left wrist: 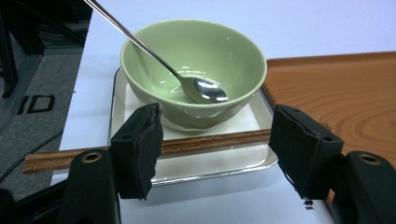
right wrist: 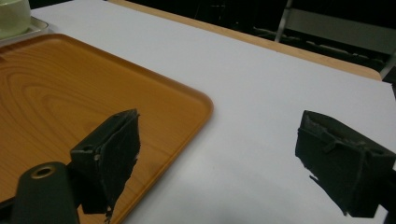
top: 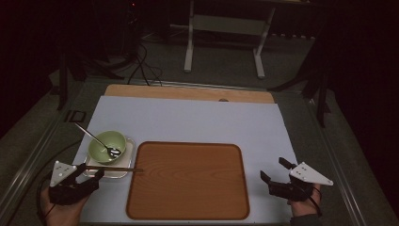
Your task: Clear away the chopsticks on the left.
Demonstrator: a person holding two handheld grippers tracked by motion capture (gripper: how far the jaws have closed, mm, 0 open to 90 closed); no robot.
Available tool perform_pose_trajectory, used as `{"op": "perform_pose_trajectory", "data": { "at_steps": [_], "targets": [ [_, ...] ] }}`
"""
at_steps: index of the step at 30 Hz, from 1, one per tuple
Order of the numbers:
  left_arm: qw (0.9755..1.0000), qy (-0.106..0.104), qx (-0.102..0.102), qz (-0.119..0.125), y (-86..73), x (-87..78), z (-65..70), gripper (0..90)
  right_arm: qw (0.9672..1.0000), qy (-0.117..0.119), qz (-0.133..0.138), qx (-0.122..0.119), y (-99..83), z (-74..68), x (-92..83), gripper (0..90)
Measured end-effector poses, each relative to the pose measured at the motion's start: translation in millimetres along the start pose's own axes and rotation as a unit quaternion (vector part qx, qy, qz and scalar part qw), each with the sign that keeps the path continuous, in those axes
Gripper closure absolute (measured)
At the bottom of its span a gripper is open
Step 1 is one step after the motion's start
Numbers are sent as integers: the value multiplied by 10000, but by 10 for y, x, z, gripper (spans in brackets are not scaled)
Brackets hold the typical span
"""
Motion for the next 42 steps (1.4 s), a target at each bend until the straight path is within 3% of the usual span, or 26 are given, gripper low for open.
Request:
{"op": "perform_pose_trajectory", "data": {
  "at_steps": [11, 23, 32, 42],
  "targets": [
    [9996, 10, -283, -2, -10, 14, -82, 380, 9999, 45, 5, -98, 12, -38, 11, 137],
    [9981, 274, -554, -40, -3, 83, -227, 374, 9998, 85, -52, -154, 3, -49, 21, 137],
    [9949, 412, -917, -98, -38, 114, -356, 347, 9998, 99, -56, -184, 11, -67, 24, 137],
    [9922, 582, -1048, -354, -65, 246, -469, 322, 9998, 102, -35, -188, 14, -63, 18, 137]
  ]
}}
Point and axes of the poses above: each handheld gripper's, and its own axes: x roughly forward along the jaws, y roughly out of its top, z roughly to its right, the point moved 4 cm from there along x, roughly forward along the jaws, and after that the axes turned 8 degrees about -z, right-handed, at the moved point
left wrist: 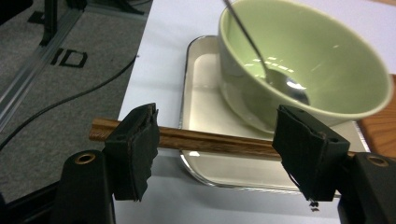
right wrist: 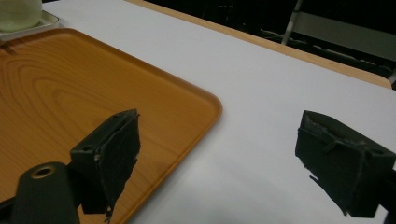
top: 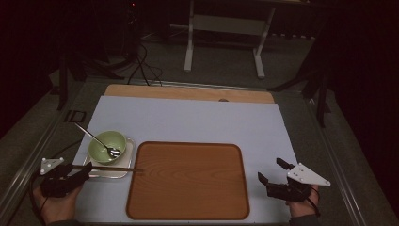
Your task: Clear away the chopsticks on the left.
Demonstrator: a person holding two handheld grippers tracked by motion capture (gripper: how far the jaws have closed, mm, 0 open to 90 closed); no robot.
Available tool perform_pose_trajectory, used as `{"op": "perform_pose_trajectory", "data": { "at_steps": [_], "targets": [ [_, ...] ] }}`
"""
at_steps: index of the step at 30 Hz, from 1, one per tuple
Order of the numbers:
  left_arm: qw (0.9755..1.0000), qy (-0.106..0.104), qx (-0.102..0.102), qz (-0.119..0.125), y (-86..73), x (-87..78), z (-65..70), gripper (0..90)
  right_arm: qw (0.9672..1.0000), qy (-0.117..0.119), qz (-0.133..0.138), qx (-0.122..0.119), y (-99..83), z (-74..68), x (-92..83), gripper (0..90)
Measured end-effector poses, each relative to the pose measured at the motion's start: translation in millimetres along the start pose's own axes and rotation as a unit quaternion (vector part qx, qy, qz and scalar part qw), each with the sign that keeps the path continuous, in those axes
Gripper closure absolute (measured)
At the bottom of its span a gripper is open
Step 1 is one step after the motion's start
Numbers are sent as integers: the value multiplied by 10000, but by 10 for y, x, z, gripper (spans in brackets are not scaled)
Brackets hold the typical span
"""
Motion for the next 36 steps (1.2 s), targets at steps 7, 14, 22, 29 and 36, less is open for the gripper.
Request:
{"op": "perform_pose_trajectory", "data": {
  "at_steps": [7, 14, 22, 29, 36],
  "targets": [
    [9998, 98, -106, -122, -14, 64, -50, 298, 10000, 8, 5, -5, -1, 2, -6, 137],
    [9994, 186, -158, -244, -23, 127, -77, 263, 10000, 0, 5, -3, 0, 1, -5, 137],
    [9990, 217, -209, -325, -35, 161, -94, 256, 10000, 7, 18, -1, 2, 0, -5, 137],
    [9986, 251, -231, -395, -37, 200, -114, 256, 10000, 24, 12, -4, 2, -2, -8, 137],
    [9983, 252, -294, -445, -39, 229, -145, 263, 10000, 35, 4, -14, 2, -5, -4, 137]
  ]
}}
Point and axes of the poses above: each handheld gripper's, and its own axes: x roughly forward along the jaws, y roughly out of its top, z roughly to its right, the point moved 4 cm from there along x, roughly forward along the jaws, and after that the axes turned 8 degrees about -z, right-handed, at the moved point
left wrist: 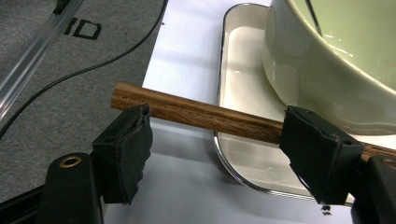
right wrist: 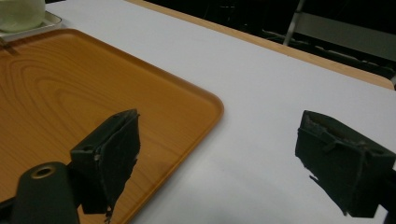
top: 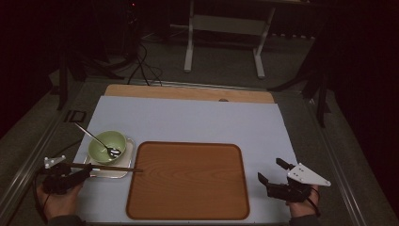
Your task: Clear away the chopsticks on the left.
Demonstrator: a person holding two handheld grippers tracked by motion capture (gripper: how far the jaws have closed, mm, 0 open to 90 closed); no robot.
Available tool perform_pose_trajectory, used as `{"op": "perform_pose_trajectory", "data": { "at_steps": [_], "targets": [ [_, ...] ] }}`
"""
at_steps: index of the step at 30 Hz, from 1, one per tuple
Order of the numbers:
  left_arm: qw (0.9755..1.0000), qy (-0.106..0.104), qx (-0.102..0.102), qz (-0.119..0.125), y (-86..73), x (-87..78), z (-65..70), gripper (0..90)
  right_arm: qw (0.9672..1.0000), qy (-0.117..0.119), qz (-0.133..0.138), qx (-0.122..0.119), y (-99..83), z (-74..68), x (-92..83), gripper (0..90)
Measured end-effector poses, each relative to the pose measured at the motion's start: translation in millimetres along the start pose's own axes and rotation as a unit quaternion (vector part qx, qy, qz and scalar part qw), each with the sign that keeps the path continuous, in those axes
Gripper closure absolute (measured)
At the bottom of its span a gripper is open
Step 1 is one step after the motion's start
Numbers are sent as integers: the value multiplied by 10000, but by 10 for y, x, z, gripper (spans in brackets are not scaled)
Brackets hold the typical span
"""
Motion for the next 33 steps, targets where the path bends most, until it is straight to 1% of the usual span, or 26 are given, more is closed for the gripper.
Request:
{"op": "perform_pose_trajectory", "data": {
  "at_steps": [6, 11, 13, 16, 29, 33],
  "targets": [
    [10000, 5, -48, -36, 8, 33, -13, 266, 10000, 12, -17, -4, 0, -4, 5, 137],
    [9998, -132, -157, 30, 29, 39, -10, 265, 10000, 27, -28, 17, -3, -4, 9, 137],
    [9996, -151, -237, 71, 42, 48, -13, 255, 10000, 32, -33, 13, -5, -2, 14, 137],
    [9993, -191, -299, 91, 56, 69, -17, 252, 10000, 40, -45, 7, -5, -6, 13, 137],
    [9992, -216, -324, 100, 85, 109, -13, 251, 10000, 54, -67, -2, -7, -6, 16, 137],
    [9990, -245, -362, 81, 95, 131, -26, 251, 10000, 60, -80, -5, -8, -9, 15, 137]
  ]
}}
Point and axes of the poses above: each handheld gripper's, and its own axes: x roughly forward along the jaws, y roughly out of its top, z roughly to its right, the point moved 4 cm from there along x, roughly forward along the jaws, and after that the axes turned 8 degrees about -z, right-handed, at the moved point
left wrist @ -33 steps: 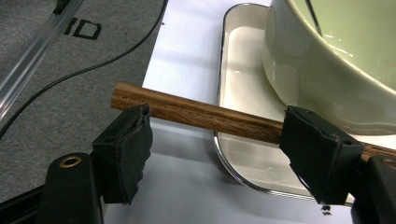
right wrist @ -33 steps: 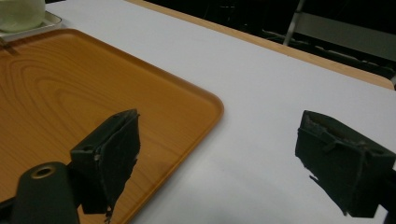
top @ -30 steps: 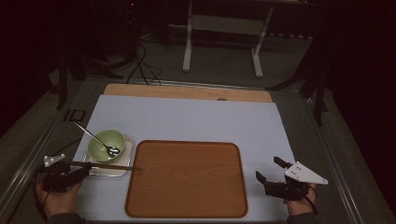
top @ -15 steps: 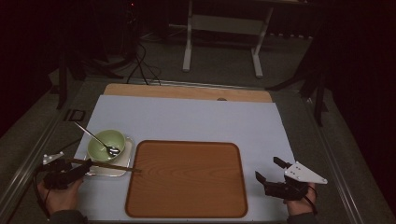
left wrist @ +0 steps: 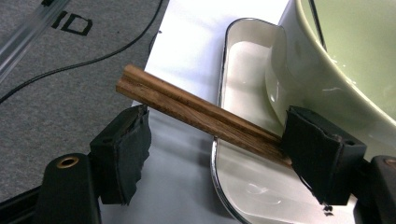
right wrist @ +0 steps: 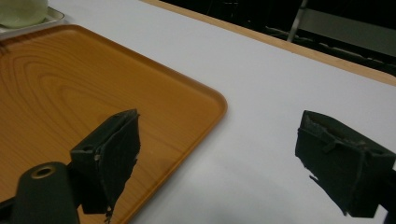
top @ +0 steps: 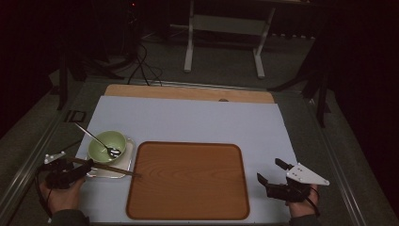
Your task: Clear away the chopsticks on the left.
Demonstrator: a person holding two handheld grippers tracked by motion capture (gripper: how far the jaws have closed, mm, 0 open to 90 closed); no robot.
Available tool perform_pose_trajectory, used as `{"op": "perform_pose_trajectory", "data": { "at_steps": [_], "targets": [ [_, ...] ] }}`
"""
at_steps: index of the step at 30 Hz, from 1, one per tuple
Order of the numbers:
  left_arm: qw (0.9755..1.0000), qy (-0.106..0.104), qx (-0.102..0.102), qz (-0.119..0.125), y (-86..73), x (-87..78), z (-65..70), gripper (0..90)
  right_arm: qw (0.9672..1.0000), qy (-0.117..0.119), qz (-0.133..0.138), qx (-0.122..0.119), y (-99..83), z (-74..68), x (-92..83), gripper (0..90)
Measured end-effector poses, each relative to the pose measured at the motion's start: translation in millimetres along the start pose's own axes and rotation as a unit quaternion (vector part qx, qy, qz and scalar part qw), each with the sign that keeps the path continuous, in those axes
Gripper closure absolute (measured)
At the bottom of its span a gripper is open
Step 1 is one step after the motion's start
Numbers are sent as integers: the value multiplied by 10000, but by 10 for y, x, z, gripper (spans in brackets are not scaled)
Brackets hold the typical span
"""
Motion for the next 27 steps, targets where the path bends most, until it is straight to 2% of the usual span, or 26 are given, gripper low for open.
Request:
{"op": "perform_pose_trajectory", "data": {
  "at_steps": [7, 12, 16, 25, 27],
  "targets": [
    [10000, -12, -48, -71, -12, -12, -24, 322, 10000, -5, 11, 1, 0, 3, -6, 138],
    [9999, -70, -73, -135, -20, -19, -38, 438, 10000, -7, 15, 1, 0, 5, -9, 137],
    [9997, -12, -78, -214, -31, -17, -43, 530, 10000, -4, 17, -4, 1, 4, -10, 137],
    [9994, 12, -249, -246, -44, -42, -69, 713, 10000, -3, 13, -1, 0, 3, -10, 138],
    [9992, -83, -297, -243, -47, -52, -74, 733, 10000, -6, 11, 2, 0, 3, -11, 137]
  ]
}}
Point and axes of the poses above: each handheld gripper's, and its own axes: x roughly forward along the jaws, y roughly out of its top, z roughly to its right, the point moved 4 cm from there along x, roughly forward along the jaws, and after that the axes turned 8 degrees about -z, right-handed, at the moved point
